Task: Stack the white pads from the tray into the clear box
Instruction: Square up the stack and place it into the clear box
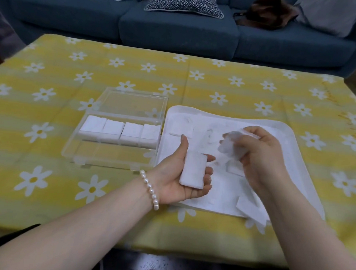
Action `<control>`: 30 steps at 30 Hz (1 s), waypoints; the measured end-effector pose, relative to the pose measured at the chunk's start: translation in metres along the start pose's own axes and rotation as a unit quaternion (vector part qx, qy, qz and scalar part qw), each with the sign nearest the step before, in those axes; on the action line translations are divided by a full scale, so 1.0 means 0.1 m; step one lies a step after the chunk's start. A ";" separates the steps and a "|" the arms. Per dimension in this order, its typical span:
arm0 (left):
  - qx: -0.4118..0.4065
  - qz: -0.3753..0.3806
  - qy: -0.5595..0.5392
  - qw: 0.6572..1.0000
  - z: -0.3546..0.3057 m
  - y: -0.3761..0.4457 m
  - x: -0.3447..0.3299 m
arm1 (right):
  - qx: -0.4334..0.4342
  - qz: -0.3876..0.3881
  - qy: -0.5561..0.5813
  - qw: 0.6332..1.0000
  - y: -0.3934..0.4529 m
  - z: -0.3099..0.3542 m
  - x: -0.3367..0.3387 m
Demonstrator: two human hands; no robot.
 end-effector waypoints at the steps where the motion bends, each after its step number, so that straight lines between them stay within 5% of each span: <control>1: -0.005 0.004 -0.005 1.000 -0.01 0.00 0.00 | 0.003 -0.017 0.000 1.000 0.02 0.01 0.06; 8: -0.020 0.049 -0.039 0.998 -0.06 -0.04 -0.04 | 0.018 -0.022 -0.105 0.994 0.05 0.01 0.17; 16: -0.040 0.028 -0.073 0.996 -0.10 0.04 0.04 | -0.049 0.110 0.025 0.992 -0.07 -0.02 -0.06; 30: -0.085 0.031 -0.072 0.993 -0.11 0.10 0.05 | -0.013 0.039 -0.169 0.985 -0.39 -0.24 -0.37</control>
Point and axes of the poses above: each hand's wrist, its own y-axis towards the middle knuckle, its own x-axis out of the back of the hand, z = x × y, the point moved 5 cm from there along y, towards the middle knuckle, and after that the axes turned 9 degrees about -y, right-handed, at the moved point
